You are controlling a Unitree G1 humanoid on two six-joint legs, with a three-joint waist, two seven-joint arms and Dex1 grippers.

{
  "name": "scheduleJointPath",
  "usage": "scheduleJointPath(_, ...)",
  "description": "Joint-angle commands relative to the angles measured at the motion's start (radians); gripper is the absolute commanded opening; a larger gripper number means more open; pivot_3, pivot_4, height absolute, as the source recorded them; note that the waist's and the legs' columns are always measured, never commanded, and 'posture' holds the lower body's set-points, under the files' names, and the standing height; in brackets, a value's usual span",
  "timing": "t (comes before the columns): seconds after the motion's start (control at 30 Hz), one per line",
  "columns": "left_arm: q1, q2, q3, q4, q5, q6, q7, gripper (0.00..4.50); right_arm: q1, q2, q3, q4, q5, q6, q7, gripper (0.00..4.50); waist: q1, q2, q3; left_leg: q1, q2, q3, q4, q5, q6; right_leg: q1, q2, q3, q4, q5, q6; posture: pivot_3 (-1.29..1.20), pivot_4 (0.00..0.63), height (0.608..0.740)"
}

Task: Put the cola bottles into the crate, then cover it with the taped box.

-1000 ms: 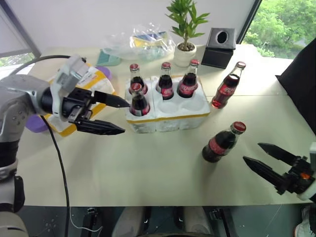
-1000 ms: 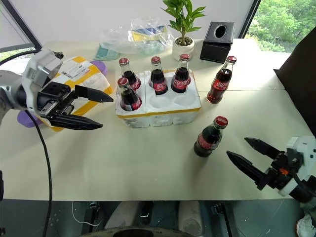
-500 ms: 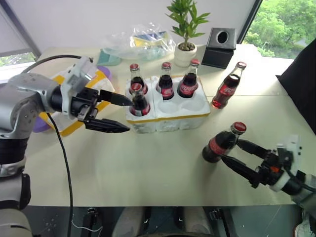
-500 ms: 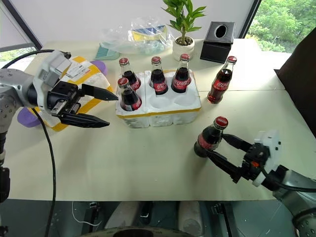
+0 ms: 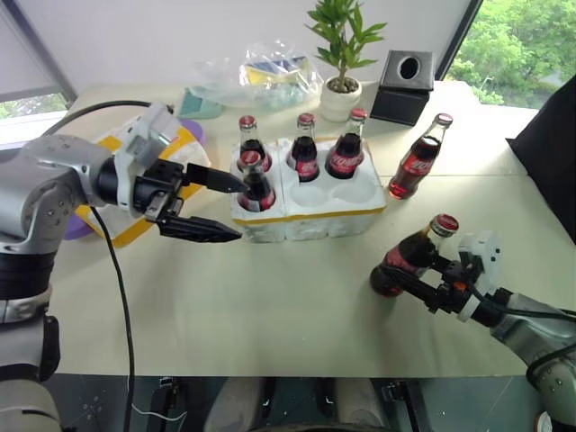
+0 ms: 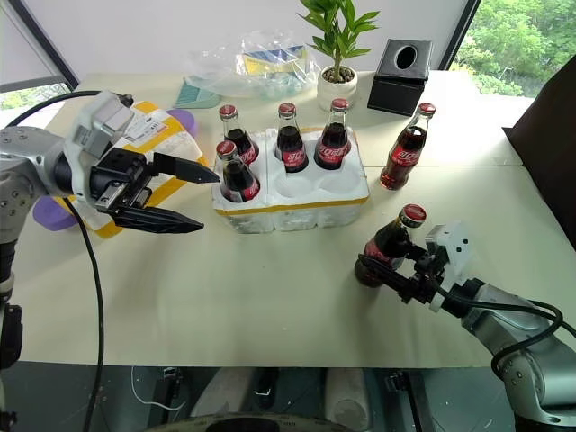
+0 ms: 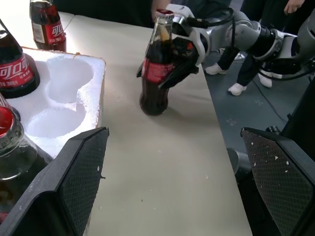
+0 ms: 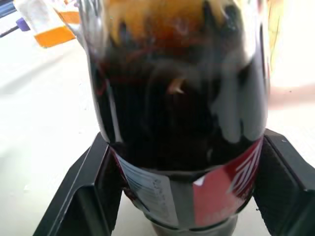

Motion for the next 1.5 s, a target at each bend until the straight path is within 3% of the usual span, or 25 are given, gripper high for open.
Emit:
scheduleJointPath(0.03,-0.009,0.012,0.036,-0.024,-0.015,-0.002,0.007,4.50,-0.044,-0.036,-0.083,-0.095,0.117,0.007,0.006,2.85,0.000,0.000,0.000,0.000,0.000,0.000,0.000,0.000,0.000,0.000,0.000,0.000,0.000,0.000,0.000,0.00,0.150,0.740)
scheduleJointPath(0.17,-0.001,0.014,0.044,-0.025,-0.018,-0.003,0.014,4.50,-0.204,-0.102,-0.146,-0.101,0.358,0.086,-0.032,2.85,-0.008,0.001,0.001,0.000,0.000,0.001,0.000,0.000,0.000,-0.001,0.000,0.000,0.000,0.000,0.000,0.00,0.150,0.740)
scheduleJointPath(0.27,0.004,0.016,0.050,-0.027,-0.020,-0.004,0.017,4.50,-0.359,-0.126,-0.111,-0.058,0.448,0.121,-0.070,2.85,-0.006,0.000,0.001,0.000,0.001,0.001,0.000,0.000,0.000,-0.001,0.000,0.000,0.000,0.000,0.000,0.00,0.150,0.740)
scheduleJointPath(0.37,0.004,0.015,0.056,-0.027,-0.020,-0.003,0.027,4.50,-0.565,-0.105,0.000,0.027,0.426,0.138,-0.107,2.85,-0.005,0.000,0.002,0.000,0.001,0.001,-0.001,0.000,0.000,-0.001,0.000,0.000,0.000,0.000,0.000,0.00,0.150,0.740)
scheduleJointPath(0.47,0.012,0.021,0.066,-0.036,-0.018,-0.006,0.038,4.50,-0.750,-0.033,0.153,0.167,0.276,0.100,-0.121,2.85,-0.005,-0.001,0.002,0.000,0.001,0.001,-0.001,0.000,0.000,-0.001,0.000,0.000,0.000,0.000,0.000,0.00,0.150,0.740)
scheduleJointPath(0.6,0.032,0.031,0.089,-0.060,-0.030,0.000,0.058,4.50,-0.886,0.062,0.284,0.346,0.111,0.027,-0.087,2.85,-0.003,-0.001,0.002,-0.001,0.000,0.001,-0.001,0.000,0.000,-0.002,0.000,0.000,0.000,0.000,0.000,0.00,0.150,0.740)
scheduleJointPath(0.77,0.055,0.041,0.118,-0.091,-0.051,0.013,0.090,4.50,-0.913,0.094,0.403,0.474,-0.052,-0.037,0.002,2.85,-0.003,-0.001,0.002,-0.004,-0.002,0.000,-0.001,0.002,-0.004,-0.004,0.000,0.000,0.000,0.000,0.000,0.00,0.150,0.740)
scheduleJointPath(1.07,0.086,0.046,0.147,-0.113,-0.066,0.018,0.128,4.50,-0.930,0.107,0.492,0.553,-0.185,-0.061,0.128,2.85,-0.004,-0.001,0.002,-0.004,-0.003,0.000,-0.001,0.002,-0.003,-0.005,0.000,0.000,0.000,0.001,0.000,0.00,0.150,0.740)
scheduleJointPath(1.17,0.088,0.040,0.144,-0.116,-0.069,0.013,0.134,4.50,-0.952,0.142,0.532,0.617,-0.266,-0.099,0.121,4.32,-0.008,-0.001,0.002,-0.004,-0.003,0.001,0.000,0.002,-0.003,-0.005,0.001,0.000,0.000,0.001,0.000,0.00,0.150,0.740)
scheduleJointPath(1.2,0.088,0.039,0.142,-0.116,-0.069,0.012,0.136,4.50,-0.956,0.151,0.533,0.628,-0.283,-0.109,0.114,4.44,-0.008,-0.001,0.002,-0.004,-0.002,0.000,0.000,0.002,-0.003,-0.005,0.001,0.000,0.000,0.001,0.000,0.00,0.150,0.740)
scheduleJointPath(1.37,0.089,0.035,0.135,-0.117,-0.074,0.007,0.142,4.50,-0.942,0.159,0.461,0.597,-0.280,-0.094,0.077,4.44,-0.014,-0.001,0.002,-0.003,-0.001,0.000,0.000,0.003,-0.005,-0.004,0.002,0.000,0.002,0.001,0.000,0.00,0.150,0.740)
scheduleJointPath(1.5,0.096,0.036,0.137,-0.121,-0.077,0.007,0.144,4.50,-0.843,0.084,0.267,0.423,-0.152,0.024,0.031,4.44,-0.005,-0.001,0.002,-0.003,-0.002,0.000,-0.001,0.003,-0.006,-0.004,0.002,0.000,0.001,0.001,0.000,0.00,0.150,0.740)
